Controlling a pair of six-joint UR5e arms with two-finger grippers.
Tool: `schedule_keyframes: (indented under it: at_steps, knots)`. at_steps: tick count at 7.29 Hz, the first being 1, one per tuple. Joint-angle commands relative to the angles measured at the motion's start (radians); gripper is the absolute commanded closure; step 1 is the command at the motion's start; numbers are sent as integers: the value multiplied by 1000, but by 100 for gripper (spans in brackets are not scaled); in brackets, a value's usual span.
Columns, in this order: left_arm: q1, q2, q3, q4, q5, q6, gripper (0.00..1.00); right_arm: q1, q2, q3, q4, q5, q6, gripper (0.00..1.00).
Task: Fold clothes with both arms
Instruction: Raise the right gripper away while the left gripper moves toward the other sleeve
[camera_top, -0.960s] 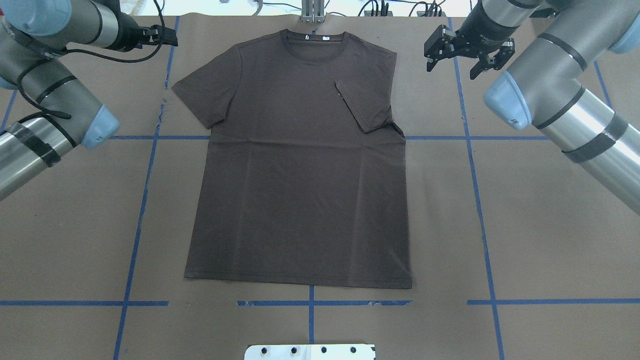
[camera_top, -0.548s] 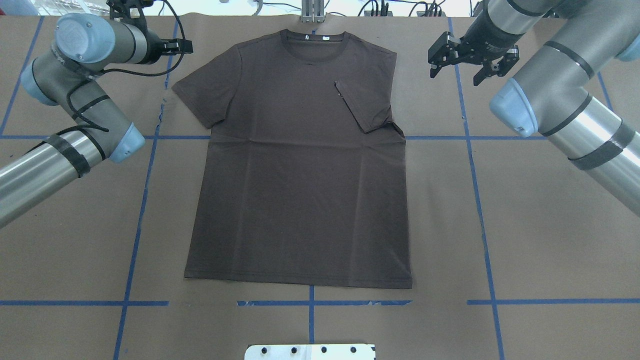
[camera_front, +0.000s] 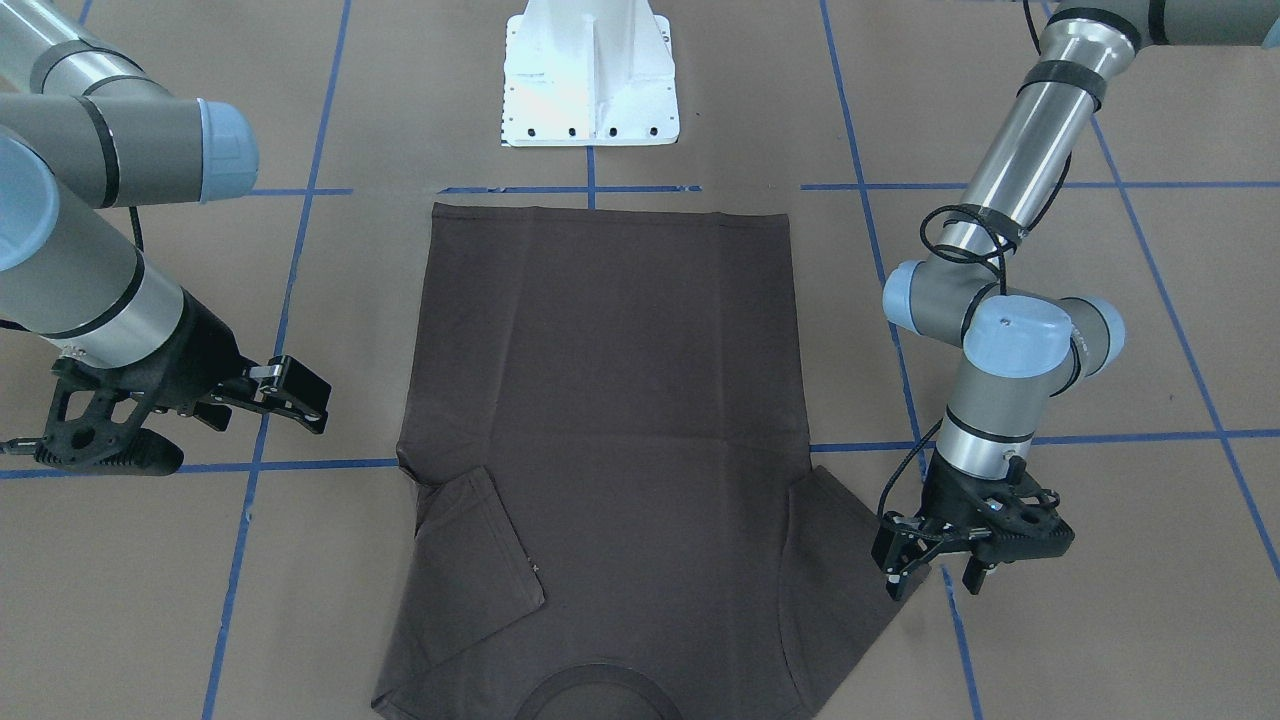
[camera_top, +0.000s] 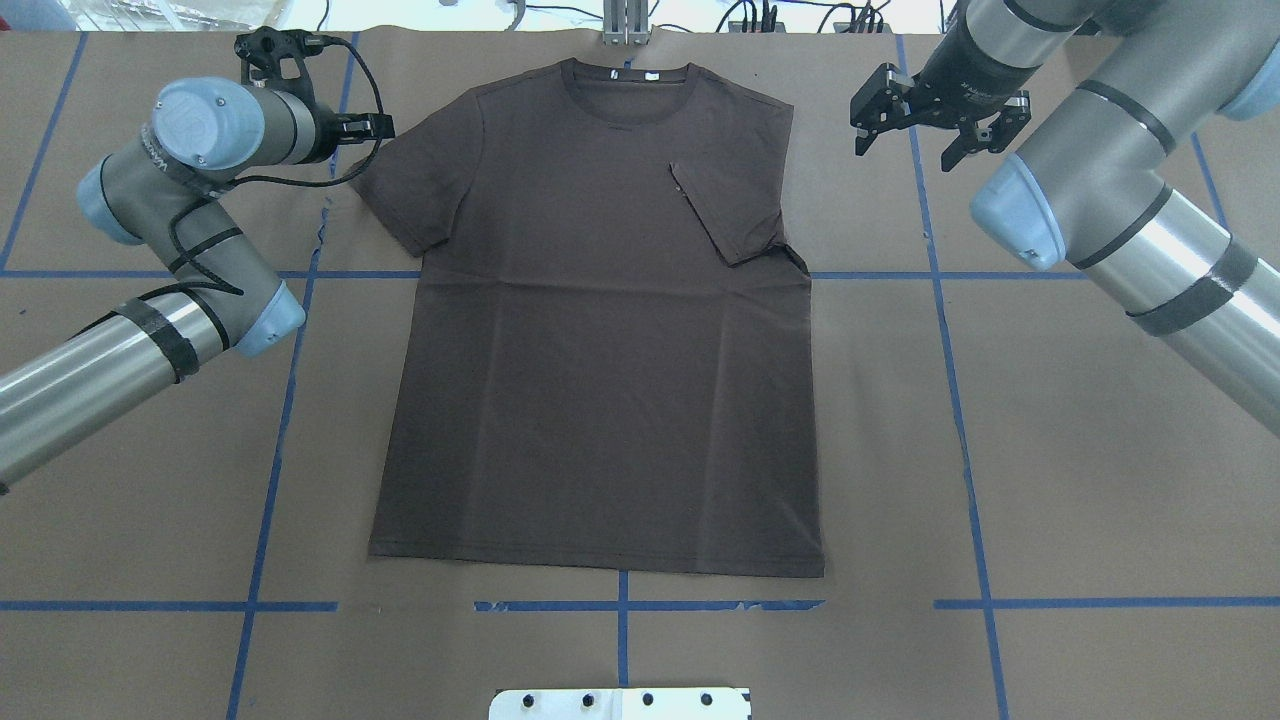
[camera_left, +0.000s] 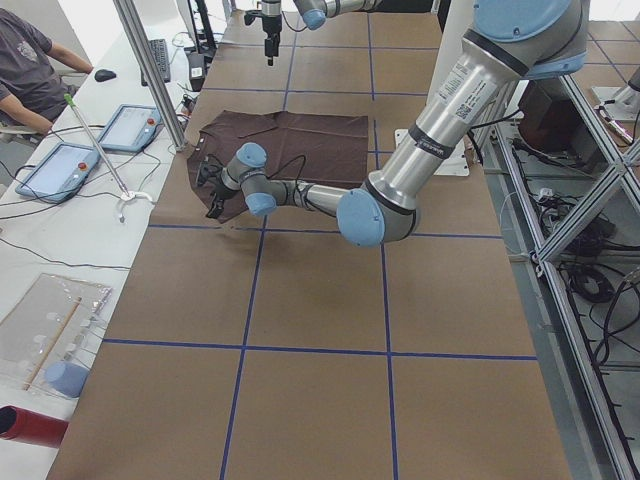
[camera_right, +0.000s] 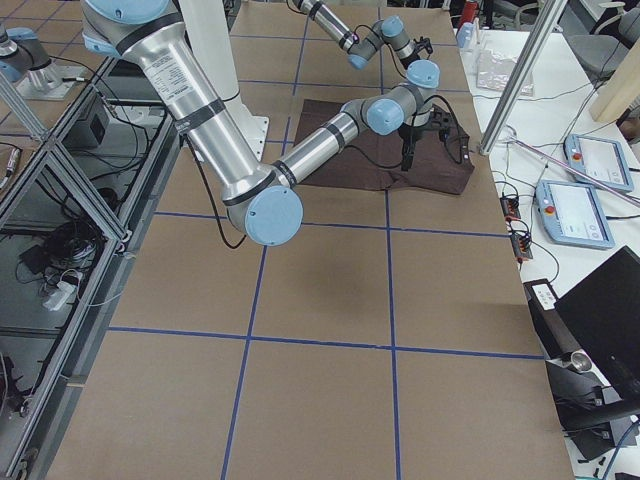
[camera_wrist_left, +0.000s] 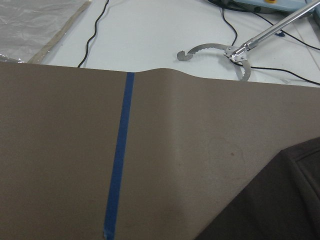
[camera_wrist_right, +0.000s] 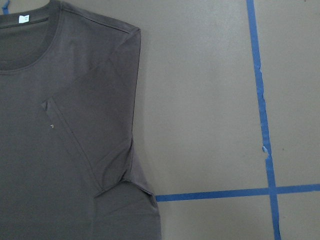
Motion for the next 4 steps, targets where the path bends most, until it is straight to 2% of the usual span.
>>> schedule_keyframes:
  at_steps: [1, 4]
  knots:
    - [19, 6, 3, 0, 2, 1, 6, -1, 1, -1, 0, 0, 2, 0]
    - [33, 10, 3, 0, 2, -1, 6, -1, 3, -4, 0, 0, 0, 0]
